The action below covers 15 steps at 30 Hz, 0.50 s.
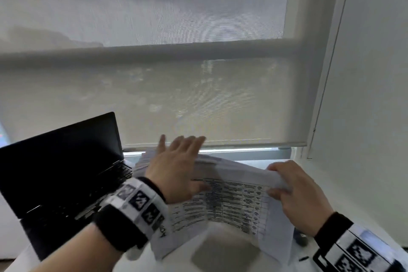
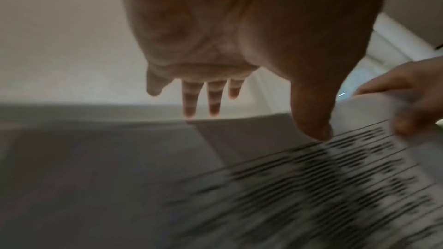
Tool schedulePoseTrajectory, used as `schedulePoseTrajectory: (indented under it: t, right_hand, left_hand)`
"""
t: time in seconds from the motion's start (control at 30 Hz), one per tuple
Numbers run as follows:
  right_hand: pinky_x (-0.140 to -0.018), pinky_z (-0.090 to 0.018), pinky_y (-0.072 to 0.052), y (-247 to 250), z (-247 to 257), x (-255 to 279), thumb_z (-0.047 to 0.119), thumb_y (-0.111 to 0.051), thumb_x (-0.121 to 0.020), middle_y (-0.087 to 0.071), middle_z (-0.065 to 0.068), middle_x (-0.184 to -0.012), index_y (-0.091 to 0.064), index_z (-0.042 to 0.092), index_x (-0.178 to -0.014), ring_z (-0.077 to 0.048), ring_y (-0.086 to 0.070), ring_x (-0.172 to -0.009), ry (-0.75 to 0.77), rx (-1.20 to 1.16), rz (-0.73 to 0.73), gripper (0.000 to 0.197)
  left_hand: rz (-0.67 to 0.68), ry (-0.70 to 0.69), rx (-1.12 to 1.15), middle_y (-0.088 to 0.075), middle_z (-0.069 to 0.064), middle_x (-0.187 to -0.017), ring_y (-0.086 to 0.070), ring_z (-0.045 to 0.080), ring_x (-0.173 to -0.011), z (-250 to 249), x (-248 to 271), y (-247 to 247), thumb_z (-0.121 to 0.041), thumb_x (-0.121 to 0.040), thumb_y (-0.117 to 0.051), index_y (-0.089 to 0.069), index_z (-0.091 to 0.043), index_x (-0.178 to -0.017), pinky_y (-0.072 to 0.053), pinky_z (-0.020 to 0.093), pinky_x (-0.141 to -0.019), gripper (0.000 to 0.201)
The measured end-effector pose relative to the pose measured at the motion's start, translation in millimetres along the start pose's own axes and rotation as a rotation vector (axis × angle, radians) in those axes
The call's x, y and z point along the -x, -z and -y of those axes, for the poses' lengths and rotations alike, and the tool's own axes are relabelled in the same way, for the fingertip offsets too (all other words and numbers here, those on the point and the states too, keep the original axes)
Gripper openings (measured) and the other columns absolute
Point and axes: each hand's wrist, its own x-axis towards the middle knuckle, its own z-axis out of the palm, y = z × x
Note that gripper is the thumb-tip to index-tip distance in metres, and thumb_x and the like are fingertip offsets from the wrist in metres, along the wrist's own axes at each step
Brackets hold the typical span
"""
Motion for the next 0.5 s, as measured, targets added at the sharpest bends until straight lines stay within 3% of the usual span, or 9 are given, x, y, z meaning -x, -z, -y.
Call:
schedulePoseTrajectory:
  t: [0.07,0.13,0.2,0.23,0.3,0.37,0.4,0.43,0.5]
  right_hand:
    - [-0.074,-0.005,-0.035,-1.2,2.7,3.5,0.008,-0.072,-0.078,-0.051,0.017,-0.094,-0.050,0.038,-0.094,-0.001,-0.049,-0.085,0.030,-0.010,0.008,0.041]
    - [-0.075,-0.003,-0.034,-2.1,2.7,7.1,0.007,-0.071,-0.078,-0.050,0.019,-0.093,-0.049,0.039,-0.094,0.005,-0.048,-0.087,0.057,-0.013,0.007,0.042]
    - [-0.076,-0.002,-0.034,-1.8,0.7,7.5,0.008,-0.072,-0.079,-0.049,0.020,-0.098,-0.047,0.044,-0.098,0.006,-0.048,-0.090,0.061,-0.033,-0.014,0.048]
    - [-0.078,-0.001,-0.035,-1.8,-0.2,7.9,0.010,-0.072,-0.080,-0.047,0.020,-0.104,-0.045,0.046,-0.105,0.004,-0.049,-0.094,0.042,-0.064,-0.044,0.052]
    - [-0.092,-0.005,-0.035,0.1,-1.7,8.8,0.021,-0.075,-0.080,-0.035,0.015,-0.122,-0.035,0.044,-0.128,-0.004,-0.044,-0.112,-0.059,-0.131,-0.122,0.066]
    - [-0.114,-0.028,-0.026,1.9,-8.5,9.6,0.034,-0.079,-0.074,-0.020,0.009,-0.140,-0.018,0.029,-0.147,-0.015,-0.025,-0.135,-0.209,-0.160,-0.230,0.095]
    - [-0.116,-0.036,-0.022,3.7,-10.4,10.8,0.039,-0.081,-0.069,-0.015,0.006,-0.146,-0.011,0.024,-0.150,-0.016,-0.017,-0.139,-0.309,-0.220,-0.272,0.108]
    - [-0.114,-0.039,-0.026,4.2,-11.6,12.0,0.042,-0.083,-0.064,-0.013,0.004,-0.150,-0.008,0.023,-0.151,-0.018,-0.017,-0.140,-0.415,-0.340,-0.296,0.117]
    - [-0.094,-0.034,-0.042,2.1,-6.7,13.7,0.045,-0.085,-0.054,-0.023,0.002,-0.151,-0.011,0.028,-0.150,-0.019,-0.035,-0.133,-0.529,-0.726,-0.251,0.122]
  left_hand:
    - [0.052,-0.066,0.018,-0.015,-0.006,-0.161,-0.011,0.019,-0.149,-31.0,-16.6,-4.4,-0.071,-0.079,-0.057,-0.001,-0.033,-0.152,0.003,0.057,-0.119,0.099]
    - [0.072,-0.092,0.028,-0.047,-0.003,-0.144,-0.039,0.022,-0.137,-51.1,-26.7,-11.2,-0.060,-0.084,-0.059,-0.035,-0.033,-0.139,-0.015,0.053,-0.117,0.066]
    - [0.027,-0.065,0.005,-0.065,0.000,-0.114,-0.059,0.026,-0.111,-59.5,-29.1,-14.4,-0.051,-0.088,-0.058,-0.055,-0.030,-0.110,-0.040,0.035,-0.093,0.031]
    - [-0.019,-0.064,-0.017,-0.066,0.001,-0.106,-0.061,0.027,-0.104,-60.6,-28.6,-15.0,-0.048,-0.089,-0.057,-0.056,-0.028,-0.101,-0.039,0.031,-0.078,0.023]
    - [-0.072,-0.030,-0.009,-0.066,0.001,-0.100,-0.062,0.029,-0.098,-55.4,-24.4,-7.6,-0.044,-0.088,-0.058,-0.050,-0.028,-0.088,-0.034,0.030,-0.067,0.018]
    - [-0.134,0.047,0.125,-0.068,0.001,-0.096,-0.063,0.029,-0.095,-40.3,-22.1,5.9,-0.048,-0.086,-0.060,-0.056,-0.025,-0.088,-0.038,0.031,-0.066,0.023]
    - [-0.182,0.104,0.248,-0.070,0.001,-0.092,-0.064,0.029,-0.092,-30.5,-19.1,14.9,-0.050,-0.083,-0.062,-0.063,-0.025,-0.089,-0.043,0.032,-0.067,0.025]
    - [-0.232,0.173,0.414,-0.071,0.001,-0.085,-0.066,0.029,-0.087,-19.3,-15.6,22.5,-0.053,-0.076,-0.065,-0.067,-0.026,-0.088,-0.047,0.033,-0.067,0.029]
    - [-0.347,0.254,0.826,-0.074,0.004,-0.077,-0.069,0.029,-0.077,-0.6,-6.9,37.5,-0.054,-0.060,-0.071,-0.073,-0.022,-0.081,-0.054,0.039,-0.066,0.038]
